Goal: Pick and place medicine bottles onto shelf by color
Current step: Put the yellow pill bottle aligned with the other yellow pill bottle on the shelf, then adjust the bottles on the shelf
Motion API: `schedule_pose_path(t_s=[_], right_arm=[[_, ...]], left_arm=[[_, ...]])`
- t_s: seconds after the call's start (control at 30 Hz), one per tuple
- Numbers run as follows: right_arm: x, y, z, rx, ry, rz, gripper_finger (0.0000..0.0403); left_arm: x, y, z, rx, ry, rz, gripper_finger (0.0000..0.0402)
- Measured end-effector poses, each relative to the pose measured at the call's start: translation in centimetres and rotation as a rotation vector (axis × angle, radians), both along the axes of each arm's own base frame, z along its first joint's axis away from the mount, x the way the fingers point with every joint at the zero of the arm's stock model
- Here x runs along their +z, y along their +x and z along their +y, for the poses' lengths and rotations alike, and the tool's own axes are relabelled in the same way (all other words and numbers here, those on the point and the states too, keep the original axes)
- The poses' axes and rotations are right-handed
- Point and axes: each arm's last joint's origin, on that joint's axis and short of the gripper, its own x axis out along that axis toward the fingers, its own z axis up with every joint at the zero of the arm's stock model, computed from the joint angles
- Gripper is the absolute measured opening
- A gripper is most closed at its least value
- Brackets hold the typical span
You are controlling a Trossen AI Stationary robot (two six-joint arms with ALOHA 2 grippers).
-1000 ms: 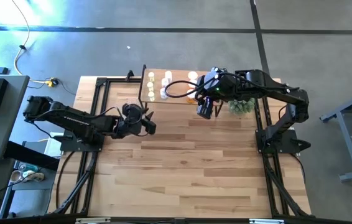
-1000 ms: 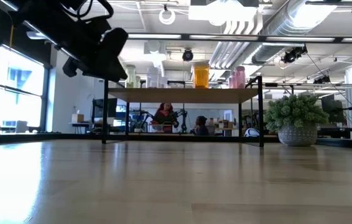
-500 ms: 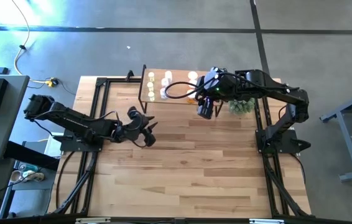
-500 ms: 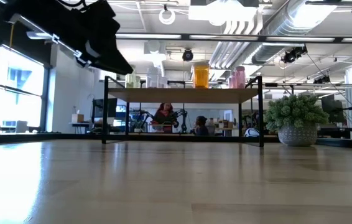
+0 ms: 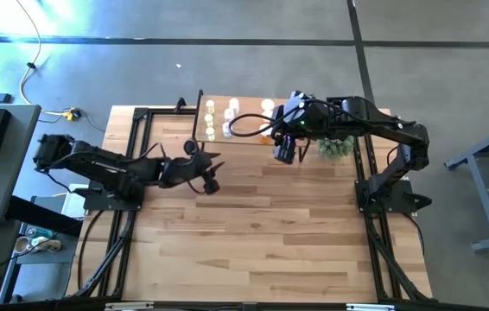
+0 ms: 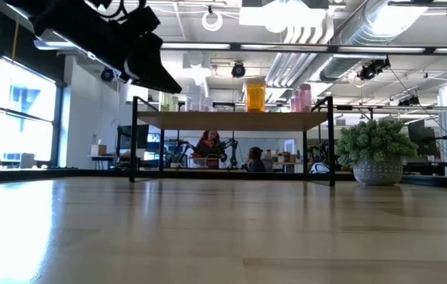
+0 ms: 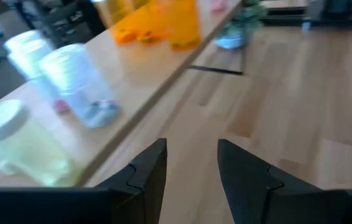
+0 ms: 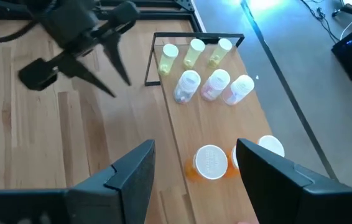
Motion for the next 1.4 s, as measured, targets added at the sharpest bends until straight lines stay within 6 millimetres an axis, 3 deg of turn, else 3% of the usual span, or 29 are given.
schedule_pose_path(t_s=[0.23, 0.6, 1.07, 1.4], right_arm=[[0.0, 0.0, 0.0, 0.016, -0.017, 0.009, 0.0216], [0.0, 0.0, 0.0, 0.017, -0.017, 0.01, 0.0216], [0.0, 0.0, 0.0, 0.017, -0.017, 0.01, 0.0216], [0.0, 0.0, 0.0, 0.017, -0.017, 0.01, 0.0216]], left_arm=[[0.0, -0.4, 2.4, 0.062, -0.028, -0.007, 0.0131], [0.0, -0.9, 4.1, 0.155, -0.016, -0.008, 0.0131], [0.0, -1.2, 4.8, 0.241, -0.007, -0.02, 0.0131], [0.0, -1.0, 4.2, 0.22, -0.02, -0.037, 0.0131]])
